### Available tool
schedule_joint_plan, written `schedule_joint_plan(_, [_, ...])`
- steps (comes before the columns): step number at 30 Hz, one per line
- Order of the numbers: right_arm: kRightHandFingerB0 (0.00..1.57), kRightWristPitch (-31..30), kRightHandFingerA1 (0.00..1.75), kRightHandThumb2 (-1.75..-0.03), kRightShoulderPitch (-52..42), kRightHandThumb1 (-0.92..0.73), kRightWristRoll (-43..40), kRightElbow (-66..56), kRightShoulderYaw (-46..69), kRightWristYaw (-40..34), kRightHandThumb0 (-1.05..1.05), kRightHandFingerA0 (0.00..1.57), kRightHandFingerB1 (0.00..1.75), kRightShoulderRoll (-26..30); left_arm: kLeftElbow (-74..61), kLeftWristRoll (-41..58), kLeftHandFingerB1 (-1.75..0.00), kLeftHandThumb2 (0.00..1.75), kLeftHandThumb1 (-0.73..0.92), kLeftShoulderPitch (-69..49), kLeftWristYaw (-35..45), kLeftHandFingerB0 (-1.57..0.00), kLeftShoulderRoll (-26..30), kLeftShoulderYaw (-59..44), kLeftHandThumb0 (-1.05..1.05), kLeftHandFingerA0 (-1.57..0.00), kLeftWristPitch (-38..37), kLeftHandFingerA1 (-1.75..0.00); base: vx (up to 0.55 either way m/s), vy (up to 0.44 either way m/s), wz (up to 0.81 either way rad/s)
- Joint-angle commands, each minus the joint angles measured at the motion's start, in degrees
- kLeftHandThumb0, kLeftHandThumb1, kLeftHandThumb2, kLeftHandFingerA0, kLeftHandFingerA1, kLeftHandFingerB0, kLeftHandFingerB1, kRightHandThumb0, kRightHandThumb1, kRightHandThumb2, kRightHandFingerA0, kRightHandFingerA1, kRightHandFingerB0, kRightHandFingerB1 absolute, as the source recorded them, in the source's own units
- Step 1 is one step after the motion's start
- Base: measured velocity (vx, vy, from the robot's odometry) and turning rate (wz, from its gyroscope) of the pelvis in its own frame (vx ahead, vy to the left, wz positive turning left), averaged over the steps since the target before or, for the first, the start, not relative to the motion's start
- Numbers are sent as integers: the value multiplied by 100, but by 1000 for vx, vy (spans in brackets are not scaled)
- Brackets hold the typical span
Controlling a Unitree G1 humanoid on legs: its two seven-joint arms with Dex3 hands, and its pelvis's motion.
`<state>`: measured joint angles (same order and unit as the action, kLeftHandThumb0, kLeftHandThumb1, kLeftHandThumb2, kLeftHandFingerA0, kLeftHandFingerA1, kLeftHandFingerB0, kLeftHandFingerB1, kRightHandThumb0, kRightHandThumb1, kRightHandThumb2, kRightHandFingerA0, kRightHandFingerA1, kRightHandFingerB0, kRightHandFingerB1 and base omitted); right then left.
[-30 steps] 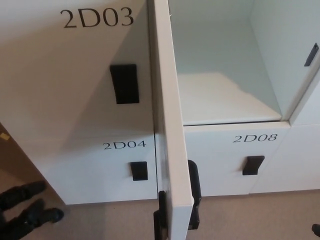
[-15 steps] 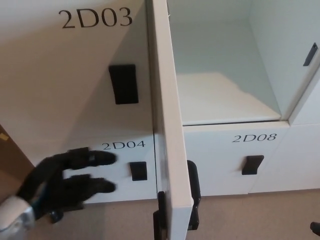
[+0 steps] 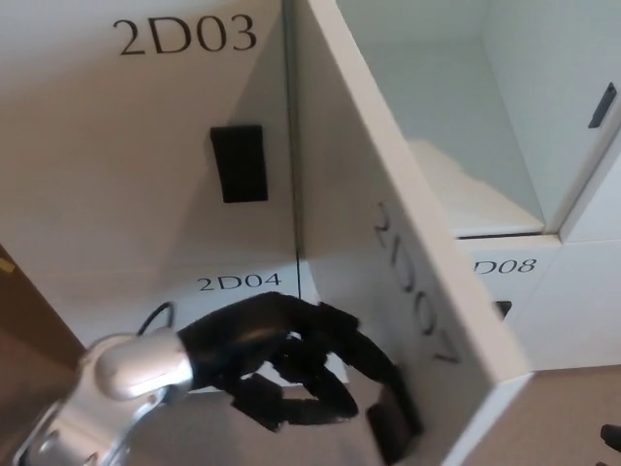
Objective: The robot walks towards an open cabinet and lifts its left hand to push the door towards the right to close it.
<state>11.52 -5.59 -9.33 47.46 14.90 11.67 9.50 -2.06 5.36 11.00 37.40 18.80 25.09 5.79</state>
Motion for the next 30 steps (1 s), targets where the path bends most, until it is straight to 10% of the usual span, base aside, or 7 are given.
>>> schedule_joint_plan(1, [50,50,49,-59,7,-67,120,-33,-41,-101,-26,72,40,132,42,-609,-41,60,63,738,339,-69,-4,525,-57,-81,584,-46,0,0,0])
schedule_joint_plan(8, [48,22,58,-75,15,-57,178,-162,-134,-133,-35,70,49,108,708,-829,-41,60,63,1896,323,-69,-752,918,-55,-80,824,-51,0,0,-13])
schedule_joint_plan(13, [50,83,58,-75,-14,-56,278,-381,-252,-273,-36,70,50,-34,3248,-1281,-33,61,67,4139,-456,-40,-2300,935,-65,-36,780,-39,-6,-22,-8])
schedule_joint_plan(17, [50,179,59,-75,-103,-54,335,-560,-335,-295,-38,70,51,-117,4744,-1436,-31,61,67,5426,-1208,-33,-2918,651,-68,-32,763,-36,-24,-111,-35])
schedule_joint_plan(30, [50,127,60,-76,45,-52,384,-969,-442,-292,-40,72,52,-139,6591,-983,-26,85,47,7116,-2256,0,-2257,-441,-68,-2,622,-41,-36,-196,-23])
